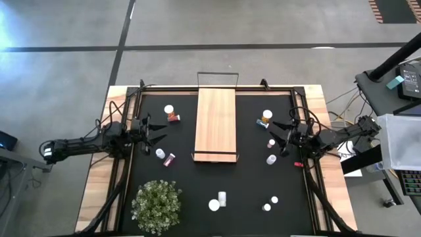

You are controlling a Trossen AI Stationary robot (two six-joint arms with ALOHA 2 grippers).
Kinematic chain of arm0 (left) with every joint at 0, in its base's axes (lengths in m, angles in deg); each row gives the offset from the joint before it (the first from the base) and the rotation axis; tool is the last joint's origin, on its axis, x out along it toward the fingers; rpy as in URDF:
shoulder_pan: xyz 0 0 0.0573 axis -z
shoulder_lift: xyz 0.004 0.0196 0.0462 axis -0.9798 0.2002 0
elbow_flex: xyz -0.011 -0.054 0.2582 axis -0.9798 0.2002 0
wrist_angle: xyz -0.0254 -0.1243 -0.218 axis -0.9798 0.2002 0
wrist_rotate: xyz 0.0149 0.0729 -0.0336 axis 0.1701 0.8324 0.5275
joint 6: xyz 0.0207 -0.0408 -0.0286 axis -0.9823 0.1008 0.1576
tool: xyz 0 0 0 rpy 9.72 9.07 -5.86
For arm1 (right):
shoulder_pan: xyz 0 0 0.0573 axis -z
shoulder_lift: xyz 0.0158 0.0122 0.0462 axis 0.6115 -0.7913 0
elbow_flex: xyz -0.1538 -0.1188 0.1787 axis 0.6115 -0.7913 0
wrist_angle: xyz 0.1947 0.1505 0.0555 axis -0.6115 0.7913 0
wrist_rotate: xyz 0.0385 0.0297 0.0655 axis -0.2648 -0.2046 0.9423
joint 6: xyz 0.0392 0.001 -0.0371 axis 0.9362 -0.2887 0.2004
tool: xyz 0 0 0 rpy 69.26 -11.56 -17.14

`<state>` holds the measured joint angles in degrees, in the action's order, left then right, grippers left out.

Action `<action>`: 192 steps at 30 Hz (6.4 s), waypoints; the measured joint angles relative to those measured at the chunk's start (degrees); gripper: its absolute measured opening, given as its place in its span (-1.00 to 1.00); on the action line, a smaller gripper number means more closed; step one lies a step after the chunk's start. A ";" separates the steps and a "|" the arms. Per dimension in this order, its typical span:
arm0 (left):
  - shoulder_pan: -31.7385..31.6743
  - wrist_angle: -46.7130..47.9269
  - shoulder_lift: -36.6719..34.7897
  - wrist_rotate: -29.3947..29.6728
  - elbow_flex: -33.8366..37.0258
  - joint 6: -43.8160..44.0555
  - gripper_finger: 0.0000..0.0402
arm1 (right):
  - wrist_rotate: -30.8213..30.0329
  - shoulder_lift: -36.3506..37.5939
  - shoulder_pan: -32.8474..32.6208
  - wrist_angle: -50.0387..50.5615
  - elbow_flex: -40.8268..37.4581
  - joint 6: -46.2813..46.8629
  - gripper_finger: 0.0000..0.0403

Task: Pick and place medicine bottles onto shelf by color

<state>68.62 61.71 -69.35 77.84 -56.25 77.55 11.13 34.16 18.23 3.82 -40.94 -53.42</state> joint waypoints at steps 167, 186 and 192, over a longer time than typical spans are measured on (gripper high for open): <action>-34.35 68.63 88.41 3.99 -66.23 50.56 0.68 | 0.02 0.00 0.00 0.02 -0.02 0.00 0.13; -34.33 66.70 88.26 5.92 -66.18 46.34 0.01 | 0.00 0.00 0.00 0.02 0.00 0.00 0.13; -34.22 66.96 88.23 6.06 -66.71 46.38 -0.09 | 0.00 0.00 -0.01 0.02 0.00 0.00 0.13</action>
<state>34.40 128.67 18.88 83.90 -122.96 123.93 11.13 34.16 18.22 3.85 -40.95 -53.42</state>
